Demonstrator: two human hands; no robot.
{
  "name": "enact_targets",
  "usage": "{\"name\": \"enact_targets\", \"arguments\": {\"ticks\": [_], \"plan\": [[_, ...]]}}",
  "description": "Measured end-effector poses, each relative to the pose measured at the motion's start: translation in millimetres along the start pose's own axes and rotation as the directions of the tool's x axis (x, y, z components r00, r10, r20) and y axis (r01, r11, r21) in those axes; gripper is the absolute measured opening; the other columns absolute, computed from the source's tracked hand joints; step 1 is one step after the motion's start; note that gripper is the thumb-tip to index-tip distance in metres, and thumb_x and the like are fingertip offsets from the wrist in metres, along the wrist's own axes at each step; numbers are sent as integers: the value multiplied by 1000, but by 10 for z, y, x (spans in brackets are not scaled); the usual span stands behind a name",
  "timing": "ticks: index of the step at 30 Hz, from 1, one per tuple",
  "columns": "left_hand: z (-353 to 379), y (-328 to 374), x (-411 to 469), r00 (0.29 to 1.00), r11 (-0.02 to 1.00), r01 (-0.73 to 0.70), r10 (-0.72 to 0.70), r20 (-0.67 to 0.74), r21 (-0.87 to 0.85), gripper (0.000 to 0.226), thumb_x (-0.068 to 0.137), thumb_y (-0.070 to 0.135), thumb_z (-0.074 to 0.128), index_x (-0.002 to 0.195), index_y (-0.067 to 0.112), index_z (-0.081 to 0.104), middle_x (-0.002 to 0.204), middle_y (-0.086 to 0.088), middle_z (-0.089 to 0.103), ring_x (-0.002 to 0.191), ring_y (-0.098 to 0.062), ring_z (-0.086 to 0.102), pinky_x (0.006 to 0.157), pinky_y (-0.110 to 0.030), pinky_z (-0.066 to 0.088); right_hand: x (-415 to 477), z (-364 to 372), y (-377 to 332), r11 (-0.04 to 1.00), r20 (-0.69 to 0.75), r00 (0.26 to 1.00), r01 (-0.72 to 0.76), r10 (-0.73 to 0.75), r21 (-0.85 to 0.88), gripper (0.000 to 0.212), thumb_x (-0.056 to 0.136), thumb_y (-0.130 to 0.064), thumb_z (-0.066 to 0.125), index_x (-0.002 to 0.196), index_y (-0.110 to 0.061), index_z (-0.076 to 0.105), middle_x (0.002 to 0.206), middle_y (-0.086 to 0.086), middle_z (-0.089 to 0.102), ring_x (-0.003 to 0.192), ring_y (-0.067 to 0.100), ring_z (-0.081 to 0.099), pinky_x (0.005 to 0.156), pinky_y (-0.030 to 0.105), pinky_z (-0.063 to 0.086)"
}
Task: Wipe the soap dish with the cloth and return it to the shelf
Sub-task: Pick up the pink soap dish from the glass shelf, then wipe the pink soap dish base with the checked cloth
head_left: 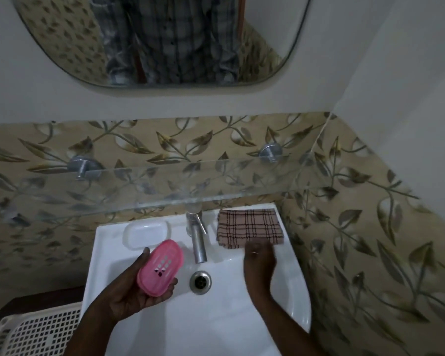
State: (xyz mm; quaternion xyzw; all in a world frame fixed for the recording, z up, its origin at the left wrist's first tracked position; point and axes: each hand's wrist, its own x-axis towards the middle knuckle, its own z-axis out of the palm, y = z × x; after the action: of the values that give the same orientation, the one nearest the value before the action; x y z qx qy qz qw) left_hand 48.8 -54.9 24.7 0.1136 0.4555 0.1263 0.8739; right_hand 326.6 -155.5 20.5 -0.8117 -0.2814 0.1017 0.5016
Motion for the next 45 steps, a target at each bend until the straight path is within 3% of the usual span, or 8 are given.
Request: {"name": "enact_targets", "arguments": {"ticks": [3, 9, 15, 26, 31, 37, 41, 45], "plan": [[-2, -5, 24, 999, 998, -44, 44, -14, -42, 77, 81, 53, 69, 131, -5, 58, 123, -37, 64, 97, -44, 70, 84, -55, 60, 427, 35, 124, 675, 23, 701, -695, 713, 249, 55, 90, -30, 69, 122, 12, 56, 123, 29, 61, 112, 39, 61, 96, 45, 51], [52, 45, 85, 995, 993, -96, 94, -26, -75, 85, 82, 67, 58, 132, -3, 58, 112, -34, 68, 87, -39, 71, 74, -46, 63, 859, 228, 44, 394, 116, 491, -800, 864, 452, 63, 91, -32, 63, 145, -8, 39, 148, 16, 43, 131, 34, 45, 108, 43, 42], [129, 22, -21, 996, 996, -88, 88, 11, -25, 75, 83, 54, 64, 136, 1, 56, 119, -35, 65, 90, -40, 70, 76, -45, 60, 830, 110, -149, 861, 113, 882, -471, 457, 194, 39, 95, -6, 51, 134, -11, 53, 131, 10, 58, 123, 33, 56, 97, 33, 53], [380, -264, -565, 987, 995, -46, 60, 151, -94, 68, 91, 43, 57, 143, 1, 50, 135, -34, 50, 103, -47, 62, 86, -51, 56, -520, -535, -633, 952, 364, 931, -139, 32, 273, 27, 69, -37, 84, 83, -17, 72, 73, -7, 75, 71, 9, 73, 57, 20, 56], [573, -183, -777, 993, 995, -66, 58, 106, 81, 56, 86, 46, 53, 114, 0, 69, 107, -28, 68, 81, -38, 66, 76, -43, 59, -878, -342, -1173, 764, 337, 710, 644, -618, 44, 16, 71, -3, 80, 81, -9, 70, 76, 7, 63, 76, 26, 54, 66, 34, 46], [679, -27, -809, 996, 950, -89, 93, 2, 301, 54, 85, 54, 49, 92, 7, 75, 90, -16, 73, 78, -27, 71, 74, -37, 57, -1185, -178, -1341, 654, 542, 512, 750, -667, 96, 46, 63, 2, 65, 106, -8, 74, 100, 12, 70, 97, 27, 55, 80, 38, 51], [713, -13, -857, 991, 925, -104, 64, 118, 367, 57, 90, 50, 41, 105, 2, 68, 98, -19, 67, 82, -31, 64, 72, -39, 55, -907, -147, -1325, 834, 535, 713, 551, -454, -26, 23, 78, 2, 69, 98, -6, 73, 92, 15, 67, 87, 36, 64, 76, 37, 53], [705, -83, -818, 991, 929, -125, 100, 89, 347, 56, 86, 49, 43, 96, 3, 74, 96, -20, 68, 82, -31, 64, 75, -39, 52, -934, -189, -1277, 697, 655, 440, 692, -614, 188, 39, 76, 6, 72, 113, -7, 71, 95, 14, 64, 83, 29, 65, 70, 31, 54]]}}
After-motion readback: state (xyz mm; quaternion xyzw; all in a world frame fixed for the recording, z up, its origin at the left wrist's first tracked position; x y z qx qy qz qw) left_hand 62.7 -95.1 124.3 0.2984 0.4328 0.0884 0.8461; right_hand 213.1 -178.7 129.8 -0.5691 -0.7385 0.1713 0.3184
